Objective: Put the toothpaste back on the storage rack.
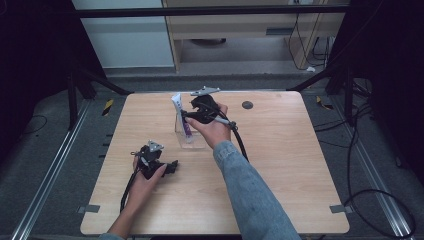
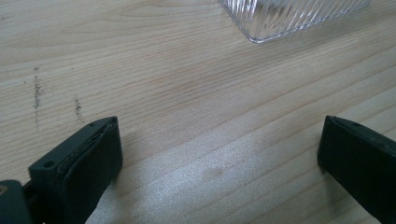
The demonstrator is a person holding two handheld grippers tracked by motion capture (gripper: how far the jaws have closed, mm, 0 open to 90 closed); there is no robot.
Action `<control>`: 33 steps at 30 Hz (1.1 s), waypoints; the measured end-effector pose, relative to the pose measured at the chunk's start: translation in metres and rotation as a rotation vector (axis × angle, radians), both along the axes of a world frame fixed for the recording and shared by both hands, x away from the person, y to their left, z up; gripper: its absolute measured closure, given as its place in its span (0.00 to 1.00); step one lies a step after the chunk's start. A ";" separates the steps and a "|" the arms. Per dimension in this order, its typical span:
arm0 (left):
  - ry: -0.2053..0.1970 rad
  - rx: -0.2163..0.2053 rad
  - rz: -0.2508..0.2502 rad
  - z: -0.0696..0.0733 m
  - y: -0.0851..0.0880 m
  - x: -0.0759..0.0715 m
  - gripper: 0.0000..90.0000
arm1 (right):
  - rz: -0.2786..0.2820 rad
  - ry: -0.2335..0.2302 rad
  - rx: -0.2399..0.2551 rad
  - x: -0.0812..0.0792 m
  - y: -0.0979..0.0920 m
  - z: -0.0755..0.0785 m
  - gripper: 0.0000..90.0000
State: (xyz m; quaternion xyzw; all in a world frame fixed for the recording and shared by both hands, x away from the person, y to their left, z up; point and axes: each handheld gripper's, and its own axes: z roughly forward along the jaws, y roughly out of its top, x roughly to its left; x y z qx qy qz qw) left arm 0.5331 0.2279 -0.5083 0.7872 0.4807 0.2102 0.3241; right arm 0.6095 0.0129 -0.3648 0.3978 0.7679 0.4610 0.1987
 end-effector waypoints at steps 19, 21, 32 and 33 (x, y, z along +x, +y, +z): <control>-0.001 -0.002 0.000 0.000 0.000 0.000 0.00 | 0.012 -0.035 -0.043 0.002 -0.029 0.011 0.14; 0.000 -0.003 0.001 0.000 0.000 0.000 0.00 | 0.006 -0.034 -0.045 0.002 -0.032 0.011 0.14; 0.001 -0.003 0.002 0.000 0.000 0.000 0.00 | -0.022 -0.020 -0.068 -0.005 -0.054 0.004 0.14; 0.001 -0.004 0.002 0.000 0.000 0.000 0.00 | -0.032 -0.023 -0.070 -0.007 -0.058 0.003 0.15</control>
